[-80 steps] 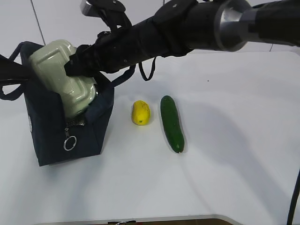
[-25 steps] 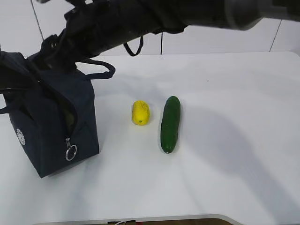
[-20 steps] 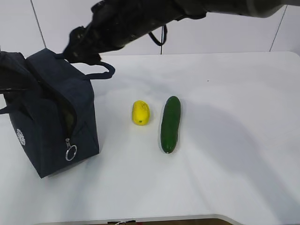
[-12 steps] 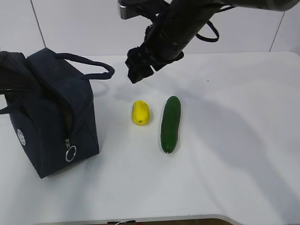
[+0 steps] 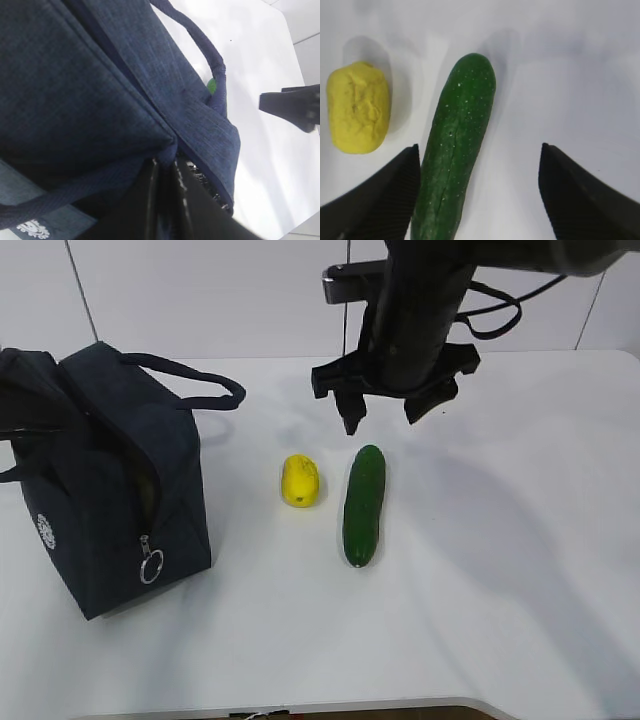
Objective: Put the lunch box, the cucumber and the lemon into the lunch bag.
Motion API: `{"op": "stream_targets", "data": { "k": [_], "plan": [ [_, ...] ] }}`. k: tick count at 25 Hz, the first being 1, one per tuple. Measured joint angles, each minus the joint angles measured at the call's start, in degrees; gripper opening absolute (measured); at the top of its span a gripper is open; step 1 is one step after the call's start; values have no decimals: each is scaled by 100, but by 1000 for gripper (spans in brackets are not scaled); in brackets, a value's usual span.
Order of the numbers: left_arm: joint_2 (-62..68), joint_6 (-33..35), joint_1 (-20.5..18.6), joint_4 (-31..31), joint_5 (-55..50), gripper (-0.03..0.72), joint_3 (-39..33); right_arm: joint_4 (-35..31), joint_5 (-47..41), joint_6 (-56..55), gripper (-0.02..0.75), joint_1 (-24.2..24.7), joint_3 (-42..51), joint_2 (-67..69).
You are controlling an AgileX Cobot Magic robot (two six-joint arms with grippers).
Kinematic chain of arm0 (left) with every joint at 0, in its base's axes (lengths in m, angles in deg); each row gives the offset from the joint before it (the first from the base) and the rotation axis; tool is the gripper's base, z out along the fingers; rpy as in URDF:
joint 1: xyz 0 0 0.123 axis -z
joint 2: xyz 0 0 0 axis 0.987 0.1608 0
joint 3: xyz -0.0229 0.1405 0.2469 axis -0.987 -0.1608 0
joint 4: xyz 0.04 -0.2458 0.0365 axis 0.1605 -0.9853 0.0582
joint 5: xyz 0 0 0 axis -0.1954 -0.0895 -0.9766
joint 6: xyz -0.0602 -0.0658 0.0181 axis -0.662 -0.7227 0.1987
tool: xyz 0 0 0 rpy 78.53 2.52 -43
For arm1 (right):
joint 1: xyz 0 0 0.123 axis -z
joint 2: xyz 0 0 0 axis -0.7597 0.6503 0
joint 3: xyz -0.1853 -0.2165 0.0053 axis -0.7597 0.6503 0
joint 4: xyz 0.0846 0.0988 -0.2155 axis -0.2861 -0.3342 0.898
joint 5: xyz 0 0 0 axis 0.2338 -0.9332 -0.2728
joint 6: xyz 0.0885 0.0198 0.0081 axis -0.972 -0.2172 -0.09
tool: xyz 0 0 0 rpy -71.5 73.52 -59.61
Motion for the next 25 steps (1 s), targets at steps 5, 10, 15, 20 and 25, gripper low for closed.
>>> {"op": "stream_targets", "data": {
  "k": [5, 10, 15, 20, 25],
  "plan": [
    [0, 9, 0, -9, 0, 3, 0, 271, -113, -1095, 578, 0, 0, 362],
    [0, 9, 0, -9, 0, 3, 0, 250, 37, -1370, 578, 0, 0, 524],
    [0, 9, 0, -9, 0, 3, 0, 234, 209, -1558, 579, 0, -9, 637],
    [0, 9, 0, -9, 0, 3, 0, 225, 355, -1669, 579, 0, -23, 725],
    [0, 9, 0, -9, -2, 3, 0, 225, 377, -1684, 579, 0, -49, 904]
  ]
}}
